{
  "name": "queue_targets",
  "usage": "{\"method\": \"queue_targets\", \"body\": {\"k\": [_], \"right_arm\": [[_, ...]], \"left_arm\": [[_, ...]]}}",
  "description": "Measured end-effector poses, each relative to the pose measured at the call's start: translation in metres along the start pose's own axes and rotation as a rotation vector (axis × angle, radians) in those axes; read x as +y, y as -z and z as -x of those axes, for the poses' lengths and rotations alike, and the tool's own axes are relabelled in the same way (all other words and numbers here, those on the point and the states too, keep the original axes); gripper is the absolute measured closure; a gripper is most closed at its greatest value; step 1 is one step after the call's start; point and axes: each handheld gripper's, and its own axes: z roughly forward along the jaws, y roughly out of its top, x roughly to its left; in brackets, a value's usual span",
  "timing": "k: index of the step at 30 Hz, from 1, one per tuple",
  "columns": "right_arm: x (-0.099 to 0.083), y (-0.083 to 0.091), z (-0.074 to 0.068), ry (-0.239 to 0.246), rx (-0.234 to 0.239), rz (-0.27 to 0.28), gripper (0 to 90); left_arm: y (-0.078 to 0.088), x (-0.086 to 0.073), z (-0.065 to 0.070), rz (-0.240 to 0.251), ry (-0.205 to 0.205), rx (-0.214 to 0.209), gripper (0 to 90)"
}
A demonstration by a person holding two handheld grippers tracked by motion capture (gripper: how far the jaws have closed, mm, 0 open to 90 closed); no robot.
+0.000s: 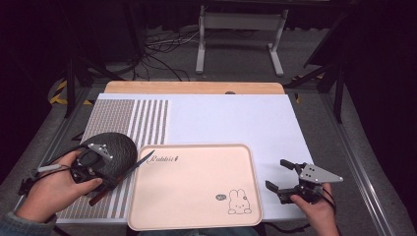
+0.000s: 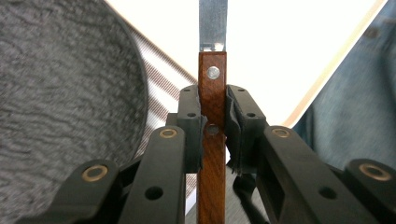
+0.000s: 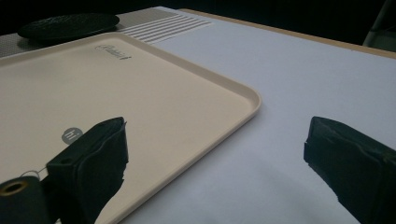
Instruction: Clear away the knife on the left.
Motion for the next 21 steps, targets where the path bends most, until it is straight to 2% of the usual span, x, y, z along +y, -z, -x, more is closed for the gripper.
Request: {"method": "queue_targets", "body": {"k": [2,6,7,9,13,21], "right_arm": [[0.000,0.000,0.000,-0.002,0.001,-0.002,6.9],[0.000,0.001,0.001,-0.004,-0.001,-0.009,7.6],[0.000,0.001,0.001,-0.007,-0.001,-0.017,8.2],[0.000,0.002,0.001,-0.016,-0.001,-0.031,8.5],[0.000,0.003,0.002,-0.031,-0.010,-0.032,8.5],[-0.001,0.006,0.004,-0.031,-0.023,-0.028,8.4]], "left_arm": [[-0.001,0.003,0.004,-0.005,0.016,-0.010,77.5],[-0.005,0.009,0.009,0.016,0.041,-0.018,77.5],[-0.008,0.013,0.011,0.022,0.053,-0.036,77.5],[-0.011,0.017,0.014,0.022,0.057,-0.043,77.5],[-0.020,0.027,0.020,0.013,0.041,-0.051,77.5],[-0.037,0.042,0.031,-0.001,0.016,-0.076,77.5]]}}
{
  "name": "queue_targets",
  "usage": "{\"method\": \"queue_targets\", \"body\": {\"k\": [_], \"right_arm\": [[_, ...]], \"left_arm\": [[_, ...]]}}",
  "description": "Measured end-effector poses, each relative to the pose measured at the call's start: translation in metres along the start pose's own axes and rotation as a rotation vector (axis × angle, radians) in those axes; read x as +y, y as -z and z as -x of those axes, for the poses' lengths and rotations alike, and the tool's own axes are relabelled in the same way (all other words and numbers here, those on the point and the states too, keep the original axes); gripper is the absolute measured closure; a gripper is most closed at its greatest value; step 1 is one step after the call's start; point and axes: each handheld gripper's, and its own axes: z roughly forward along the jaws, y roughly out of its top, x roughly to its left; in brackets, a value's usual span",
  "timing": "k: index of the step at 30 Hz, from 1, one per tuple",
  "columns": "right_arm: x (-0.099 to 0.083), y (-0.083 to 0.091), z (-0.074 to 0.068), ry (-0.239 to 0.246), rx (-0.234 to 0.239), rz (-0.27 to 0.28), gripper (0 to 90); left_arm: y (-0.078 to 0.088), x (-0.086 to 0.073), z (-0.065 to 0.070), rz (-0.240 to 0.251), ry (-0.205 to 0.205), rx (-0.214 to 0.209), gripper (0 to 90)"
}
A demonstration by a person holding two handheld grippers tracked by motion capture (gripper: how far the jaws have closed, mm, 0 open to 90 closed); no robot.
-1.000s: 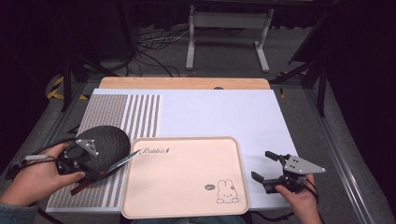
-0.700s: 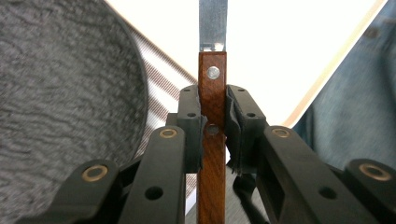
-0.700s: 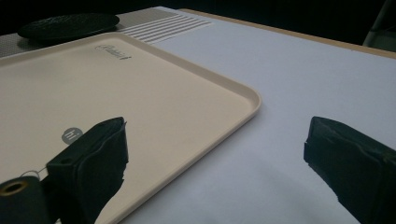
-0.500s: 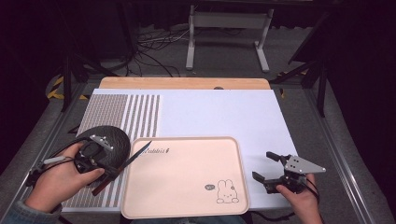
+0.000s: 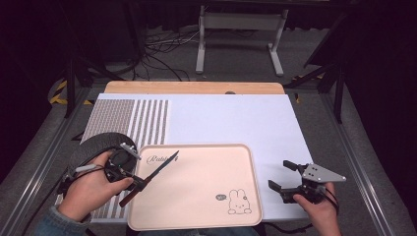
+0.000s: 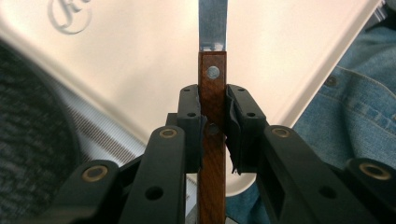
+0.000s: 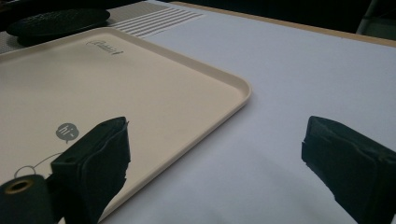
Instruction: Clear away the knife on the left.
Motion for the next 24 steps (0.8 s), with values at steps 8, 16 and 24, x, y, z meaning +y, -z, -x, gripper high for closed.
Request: {"method": "queue_targets", "body": {"k": [8,16,24], "right_arm": [[-0.001,0.000,0.000,0.011,0.004,-0.015,8.4],[-0.001,-0.001,-0.001,0.015,0.003,-0.020,8.5],[-0.002,-0.001,0.000,0.013,0.007,-0.022,8.3]], "left_arm": [[-0.019,0.009,0.003,0.001,0.001,-0.023,77.5],[-0.036,0.012,0.004,-0.009,0.017,-0.047,77.5],[-0.051,0.012,0.002,-0.034,0.024,-0.069,77.5]]}}
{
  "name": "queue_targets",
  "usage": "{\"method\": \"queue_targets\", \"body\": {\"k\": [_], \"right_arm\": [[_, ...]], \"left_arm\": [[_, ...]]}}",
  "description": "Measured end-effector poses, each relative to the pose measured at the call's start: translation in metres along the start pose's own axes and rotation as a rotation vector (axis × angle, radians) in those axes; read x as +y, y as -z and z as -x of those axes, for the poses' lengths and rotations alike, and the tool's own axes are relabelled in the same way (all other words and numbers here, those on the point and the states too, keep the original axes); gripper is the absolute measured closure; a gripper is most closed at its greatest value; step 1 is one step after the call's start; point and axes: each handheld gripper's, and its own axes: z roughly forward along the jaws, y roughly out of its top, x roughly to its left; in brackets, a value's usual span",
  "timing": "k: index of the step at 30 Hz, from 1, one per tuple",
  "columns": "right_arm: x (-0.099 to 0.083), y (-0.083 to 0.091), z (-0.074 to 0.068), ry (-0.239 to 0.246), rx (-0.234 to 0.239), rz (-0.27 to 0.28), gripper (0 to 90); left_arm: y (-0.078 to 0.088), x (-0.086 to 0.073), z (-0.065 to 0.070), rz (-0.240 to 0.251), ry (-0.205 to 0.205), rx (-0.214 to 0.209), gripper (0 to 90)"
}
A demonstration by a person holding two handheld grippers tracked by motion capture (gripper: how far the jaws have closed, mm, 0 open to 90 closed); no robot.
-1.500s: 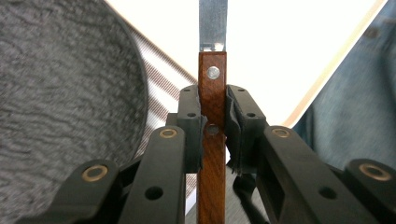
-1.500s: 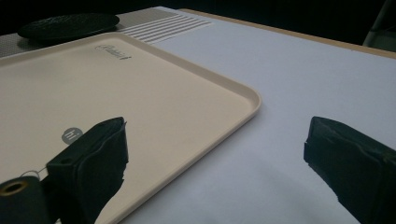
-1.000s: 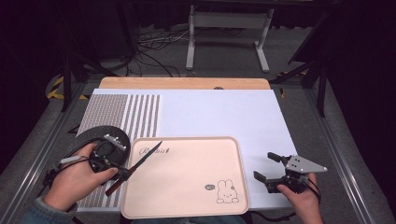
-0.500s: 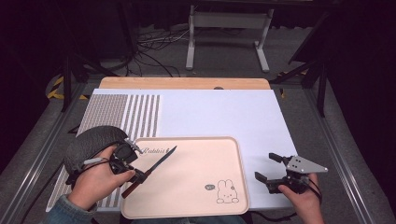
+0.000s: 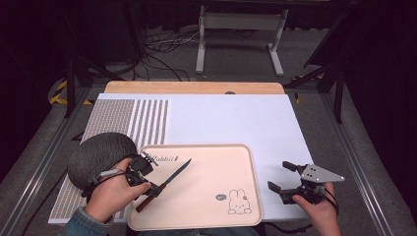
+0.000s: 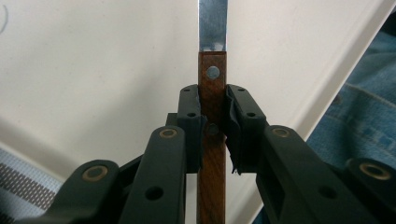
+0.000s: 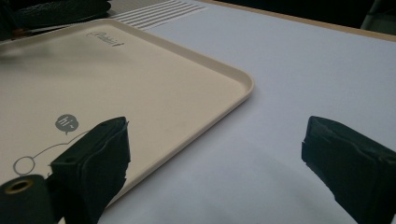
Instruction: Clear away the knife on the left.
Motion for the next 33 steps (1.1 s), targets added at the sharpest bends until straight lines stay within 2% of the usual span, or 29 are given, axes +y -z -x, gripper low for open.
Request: {"method": "queue_targets", "body": {"k": [4,23,33], "right_arm": [[0.000,0.000,0.000,0.000,0.004,0.005,7.7],[-0.002,-0.002,0.001,-0.004,0.009,-0.003,7.6],[-0.003,-0.003,0.001,-0.006,0.010,-0.007,7.7]], "left_arm": [[-0.008,-0.002,-0.002,-0.002,0.009,-0.016,77.5],[-0.018,-0.001,-0.006,-0.046,0.042,0.029,77.5],[-0.023,-0.001,-0.008,-0.060,0.073,0.020,77.4]]}}
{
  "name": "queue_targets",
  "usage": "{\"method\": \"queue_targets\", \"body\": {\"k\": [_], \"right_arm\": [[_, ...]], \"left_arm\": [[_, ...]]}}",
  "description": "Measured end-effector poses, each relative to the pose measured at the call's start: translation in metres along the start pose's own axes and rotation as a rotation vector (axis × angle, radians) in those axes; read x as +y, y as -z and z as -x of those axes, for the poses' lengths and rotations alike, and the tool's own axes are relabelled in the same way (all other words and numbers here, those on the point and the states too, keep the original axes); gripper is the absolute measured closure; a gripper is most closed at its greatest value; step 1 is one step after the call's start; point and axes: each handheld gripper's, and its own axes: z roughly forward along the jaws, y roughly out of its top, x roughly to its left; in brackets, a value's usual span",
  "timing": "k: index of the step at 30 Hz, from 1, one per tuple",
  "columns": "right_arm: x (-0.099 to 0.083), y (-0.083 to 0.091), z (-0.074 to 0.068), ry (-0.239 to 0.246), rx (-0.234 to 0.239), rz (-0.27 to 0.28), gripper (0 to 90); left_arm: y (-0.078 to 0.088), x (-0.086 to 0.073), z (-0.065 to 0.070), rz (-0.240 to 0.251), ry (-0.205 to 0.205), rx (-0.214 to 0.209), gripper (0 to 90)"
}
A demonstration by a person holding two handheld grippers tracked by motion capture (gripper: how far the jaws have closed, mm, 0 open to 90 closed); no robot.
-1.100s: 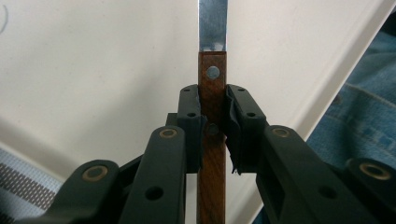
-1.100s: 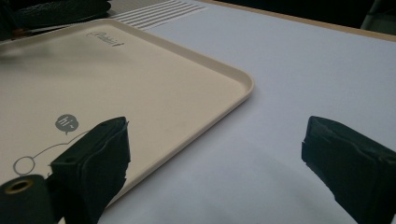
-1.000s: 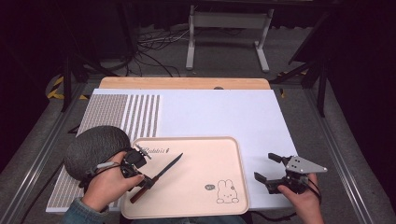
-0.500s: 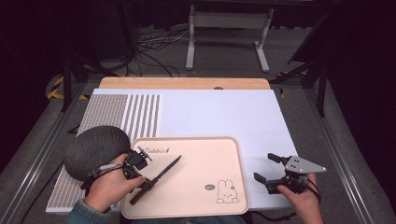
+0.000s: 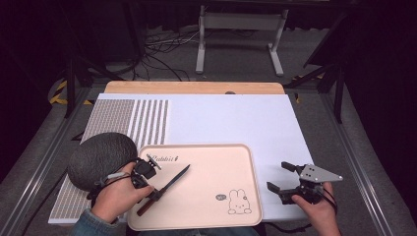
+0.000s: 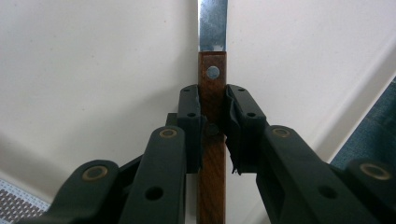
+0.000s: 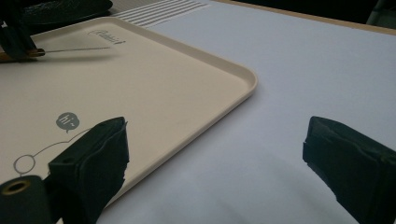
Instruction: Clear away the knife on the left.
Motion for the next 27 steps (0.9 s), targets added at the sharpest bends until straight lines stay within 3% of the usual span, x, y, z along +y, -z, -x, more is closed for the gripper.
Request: {"method": "queue_targets", "body": {"k": [13,14,20,23,27], "right_arm": [[0.000,0.001,0.001,0.001,0.002,0.003,7.6],[0.000,0.001,0.001,0.000,0.003,0.004,7.6],[-0.001,0.000,0.001,-0.001,0.004,0.004,7.4],[-0.001,0.000,0.001,0.000,0.004,0.006,7.2],[-0.001,0.000,0.001,0.001,0.002,0.008,7.0]], "left_arm": [[0.000,0.001,0.001,0.006,-0.022,0.013,76.4],[0.001,0.000,0.002,0.013,-0.014,0.011,73.9],[0.008,0.000,0.005,0.071,-0.053,0.035,45.4],[0.011,0.001,0.009,0.136,-0.115,0.071,32.3],[0.013,0.002,0.012,0.207,-0.201,0.086,25.1]]}}
